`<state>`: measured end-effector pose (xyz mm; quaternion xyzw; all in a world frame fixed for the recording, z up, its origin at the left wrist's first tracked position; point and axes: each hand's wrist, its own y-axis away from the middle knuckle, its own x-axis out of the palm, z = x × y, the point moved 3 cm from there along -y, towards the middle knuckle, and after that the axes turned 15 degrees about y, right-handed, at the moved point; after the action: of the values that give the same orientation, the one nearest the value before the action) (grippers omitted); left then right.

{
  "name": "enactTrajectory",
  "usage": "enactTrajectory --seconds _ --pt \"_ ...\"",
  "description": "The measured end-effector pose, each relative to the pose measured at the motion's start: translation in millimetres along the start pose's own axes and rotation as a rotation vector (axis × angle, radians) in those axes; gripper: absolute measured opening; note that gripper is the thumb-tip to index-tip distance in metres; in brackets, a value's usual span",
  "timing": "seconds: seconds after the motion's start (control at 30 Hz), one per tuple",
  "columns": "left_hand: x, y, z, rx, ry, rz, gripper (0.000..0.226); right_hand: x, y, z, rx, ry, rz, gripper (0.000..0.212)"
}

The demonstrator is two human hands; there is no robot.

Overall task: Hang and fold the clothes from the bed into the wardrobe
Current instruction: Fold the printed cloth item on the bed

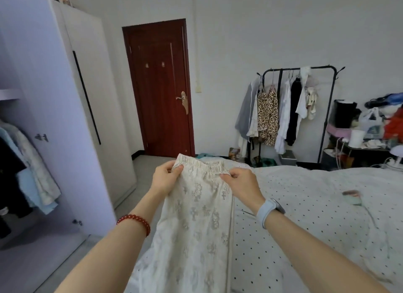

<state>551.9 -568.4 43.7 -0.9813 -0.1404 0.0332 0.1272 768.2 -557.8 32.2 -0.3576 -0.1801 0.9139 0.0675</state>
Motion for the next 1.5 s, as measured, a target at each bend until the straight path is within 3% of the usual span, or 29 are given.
enactTrajectory --seconds 0.2,0.3,0.37,0.43,0.63,0.83,1.03,1.33,1.5 --pt "54.4 -92.7 159.1 -0.189 -0.282 0.026 0.018 109.0 -78.7 -138.0 0.211 0.048 0.162 0.051" --pt "76.7 -119.7 223.4 -0.272 -0.327 -0.009 0.036 158.8 -100.7 -203.1 0.391 0.045 0.261 0.019" --pt "89.8 -121.3 267.9 -0.348 -0.281 0.005 0.046 186.8 -98.6 -242.2 0.479 0.083 0.332 0.041" --pt "96.8 -102.2 308.4 -0.409 -0.302 0.012 0.045 204.9 -80.5 -269.7 0.514 0.128 0.382 0.050" --pt "88.2 26.4 386.9 -0.360 -0.425 0.041 0.029 239.2 41.0 -295.0 0.561 0.023 0.407 0.024" --pt "90.7 166.2 395.4 -0.188 -0.710 0.117 0.031 248.7 169.6 -277.8 0.573 0.108 0.461 0.004" --pt "78.5 267.4 391.1 -0.072 -0.800 0.174 0.032 240.0 242.4 -248.8 0.635 0.275 0.528 0.010" --pt "28.5 377.3 373.7 -0.126 -0.779 0.219 0.033 234.7 349.8 -231.2 0.736 0.254 0.646 0.028" --pt "-3.6 442.7 380.0 -0.208 -0.810 0.210 0.034 242.0 418.8 -219.6 0.778 0.064 0.866 0.029"
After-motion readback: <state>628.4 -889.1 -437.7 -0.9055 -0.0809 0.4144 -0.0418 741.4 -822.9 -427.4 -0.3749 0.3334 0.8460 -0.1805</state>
